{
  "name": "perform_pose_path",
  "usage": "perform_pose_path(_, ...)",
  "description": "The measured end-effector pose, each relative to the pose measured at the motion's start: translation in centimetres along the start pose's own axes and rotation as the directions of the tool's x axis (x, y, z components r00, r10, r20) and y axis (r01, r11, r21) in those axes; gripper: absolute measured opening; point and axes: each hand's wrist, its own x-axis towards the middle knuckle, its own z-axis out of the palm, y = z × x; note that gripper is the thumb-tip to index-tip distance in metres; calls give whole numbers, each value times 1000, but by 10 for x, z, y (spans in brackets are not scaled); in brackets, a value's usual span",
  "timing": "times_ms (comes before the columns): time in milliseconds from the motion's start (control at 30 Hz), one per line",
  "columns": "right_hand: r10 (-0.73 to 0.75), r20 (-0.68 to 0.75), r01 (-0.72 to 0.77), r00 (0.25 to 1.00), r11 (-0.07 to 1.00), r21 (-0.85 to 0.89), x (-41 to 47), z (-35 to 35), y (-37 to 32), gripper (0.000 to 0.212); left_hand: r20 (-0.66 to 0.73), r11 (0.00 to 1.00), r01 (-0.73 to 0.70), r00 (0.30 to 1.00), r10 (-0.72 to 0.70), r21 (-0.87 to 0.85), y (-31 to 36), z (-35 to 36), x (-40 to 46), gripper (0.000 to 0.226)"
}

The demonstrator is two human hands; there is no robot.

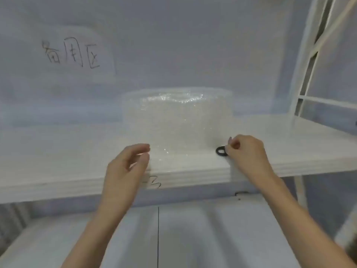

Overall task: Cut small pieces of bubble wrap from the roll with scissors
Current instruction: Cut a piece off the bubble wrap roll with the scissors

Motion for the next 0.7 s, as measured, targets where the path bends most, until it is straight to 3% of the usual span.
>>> perform_pose_path(100,44,85,-31,995,989,-145,-2,-1,-4,21,157,989,95,981,-112,112,4,2,2,23)
perform_pose_path(333,237,236,-139,942,919,-368,9,-21,-29,32,228,951,206,939,-259,233,11,8,24,50)
perform_pose_path(467,272,290,-120,918,885,-450,12,-27,-31,23,225,945,276,923,-311,175,12,15,37,28)
perform_pose_path(567,284,335,-110,898,883,-456,18,-31,-37,16,302,939,308,890,-341,154,12,20,43,6)
perform_pose_path(700,309,370,-112,876,877,-467,24,-37,-40,18,370,948,276,874,-315,155,7,19,45,9)
